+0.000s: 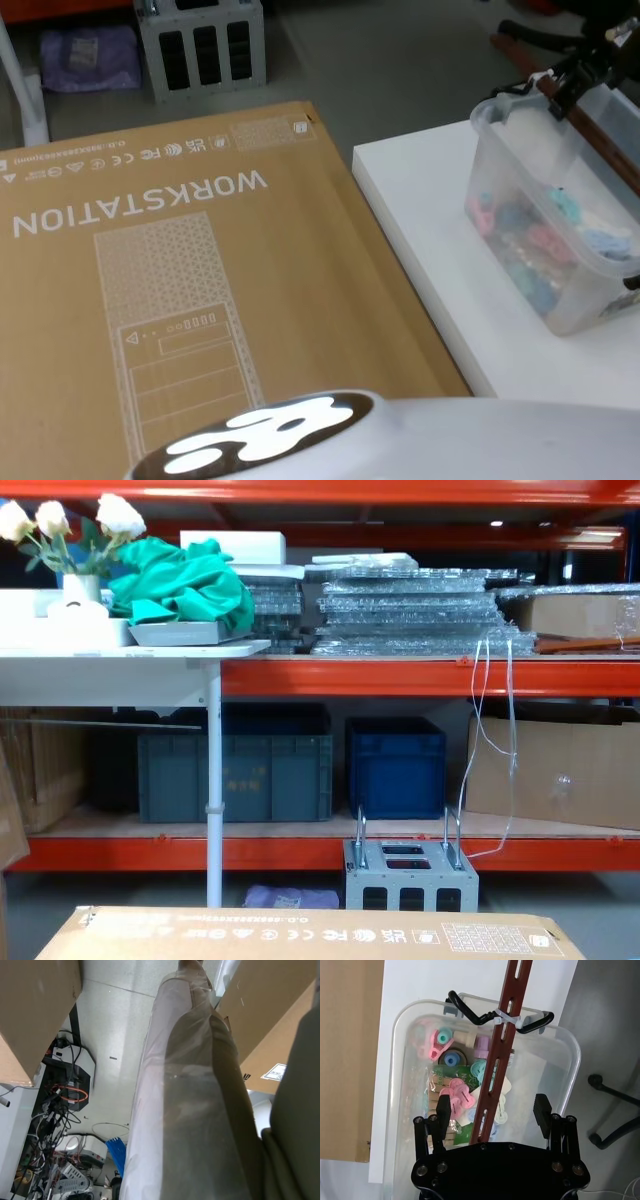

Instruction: Use one hand to grasp the basket and place it at the designated location.

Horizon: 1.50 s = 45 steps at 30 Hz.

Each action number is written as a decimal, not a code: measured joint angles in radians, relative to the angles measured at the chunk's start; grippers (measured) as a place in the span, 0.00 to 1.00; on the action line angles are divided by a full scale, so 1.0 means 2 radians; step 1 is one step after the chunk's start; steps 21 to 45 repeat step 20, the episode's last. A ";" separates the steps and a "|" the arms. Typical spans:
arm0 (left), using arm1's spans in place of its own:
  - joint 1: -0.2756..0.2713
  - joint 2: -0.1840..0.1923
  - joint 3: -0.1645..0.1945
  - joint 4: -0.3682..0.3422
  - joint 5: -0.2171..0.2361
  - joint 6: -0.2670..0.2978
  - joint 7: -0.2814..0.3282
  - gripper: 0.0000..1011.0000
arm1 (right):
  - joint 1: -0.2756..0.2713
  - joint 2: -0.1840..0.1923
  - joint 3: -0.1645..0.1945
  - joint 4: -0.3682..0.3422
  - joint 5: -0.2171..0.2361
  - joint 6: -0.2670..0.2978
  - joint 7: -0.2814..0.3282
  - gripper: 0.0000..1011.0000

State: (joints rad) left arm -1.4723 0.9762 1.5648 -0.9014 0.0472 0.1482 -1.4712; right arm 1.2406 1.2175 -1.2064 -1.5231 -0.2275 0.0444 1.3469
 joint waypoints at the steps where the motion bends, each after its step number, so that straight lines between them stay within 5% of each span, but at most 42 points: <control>1: 0.000 0.000 0.000 0.000 0.000 0.000 0.000 0.00 | 0.000 0.002 0.002 -0.004 -0.001 0.003 0.000 0.99; 20: 0.000 0.000 0.000 0.000 0.000 0.000 0.000 0.00 | -0.001 0.057 0.034 -0.102 -0.029 0.066 -0.008 0.99; 45: 0.000 0.000 0.000 0.000 0.000 0.000 0.000 0.00 | -0.001 0.057 0.034 -0.102 -0.029 0.066 -0.008 0.99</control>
